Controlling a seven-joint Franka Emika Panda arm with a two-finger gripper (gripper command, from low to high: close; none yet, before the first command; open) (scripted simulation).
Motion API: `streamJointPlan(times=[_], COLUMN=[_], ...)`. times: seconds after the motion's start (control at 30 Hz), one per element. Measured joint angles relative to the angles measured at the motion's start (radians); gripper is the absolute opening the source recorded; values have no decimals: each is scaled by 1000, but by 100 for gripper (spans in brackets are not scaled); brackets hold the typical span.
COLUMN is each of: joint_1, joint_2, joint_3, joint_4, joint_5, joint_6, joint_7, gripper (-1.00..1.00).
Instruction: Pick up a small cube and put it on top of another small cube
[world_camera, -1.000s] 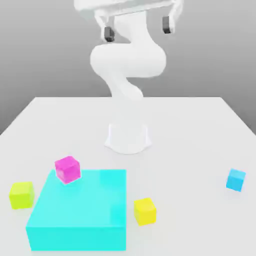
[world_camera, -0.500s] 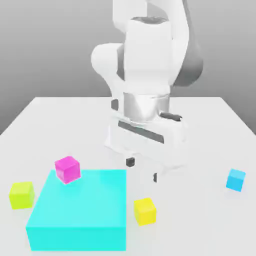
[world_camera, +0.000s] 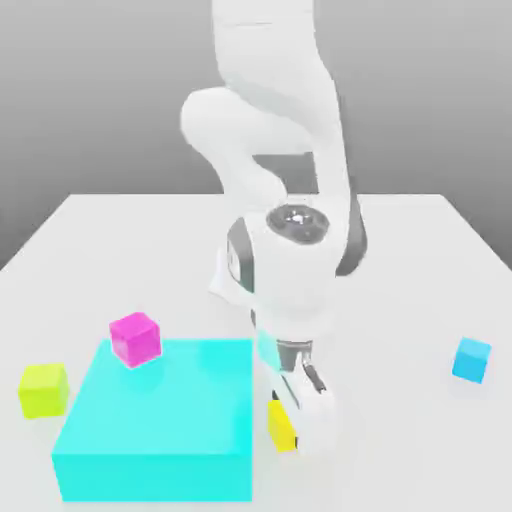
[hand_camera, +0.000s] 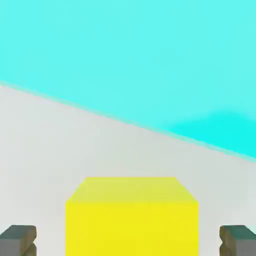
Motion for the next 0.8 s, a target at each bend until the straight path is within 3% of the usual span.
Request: streamJointPlan(times=[0.17, 0.37, 0.57, 0.8], joint_1=[-1, -63, -219, -390], joint_2=[-14, -210, -411, -663], joint_3=[6, 97, 15, -84], joint_4=[-4, -32, -1, -43], joint_5=[19, 187, 203, 231], joint_6=[-9, -159, -329, -562], joint_7=[-14, -154, -81, 144], gripper=[-100, -100, -100, -100])
